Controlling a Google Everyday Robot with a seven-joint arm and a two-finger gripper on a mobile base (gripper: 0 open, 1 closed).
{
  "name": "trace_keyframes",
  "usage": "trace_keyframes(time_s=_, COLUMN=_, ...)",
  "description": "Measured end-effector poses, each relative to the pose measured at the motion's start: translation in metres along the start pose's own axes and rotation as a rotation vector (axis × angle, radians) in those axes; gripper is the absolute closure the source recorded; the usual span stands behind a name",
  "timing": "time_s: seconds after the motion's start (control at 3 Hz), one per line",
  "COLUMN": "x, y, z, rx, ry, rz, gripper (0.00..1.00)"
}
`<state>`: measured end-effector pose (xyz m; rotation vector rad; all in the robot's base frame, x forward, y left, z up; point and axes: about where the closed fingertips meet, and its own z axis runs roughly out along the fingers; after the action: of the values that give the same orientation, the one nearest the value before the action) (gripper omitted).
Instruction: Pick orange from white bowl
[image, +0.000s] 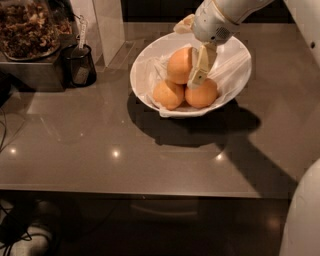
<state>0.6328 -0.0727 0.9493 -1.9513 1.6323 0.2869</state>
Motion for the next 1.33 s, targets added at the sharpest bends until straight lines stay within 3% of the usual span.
trace_keyframes(time_s=1.0, x=0.008, y=0.001, z=0.021, rx=-0.045, ry=-0.029, rz=0.018, gripper=0.00)
trace_keyframes(time_s=1.33, x=0.008, y=0.001, z=0.021, rx=-0.045, ry=-0.029, rz=0.018, gripper=0.19)
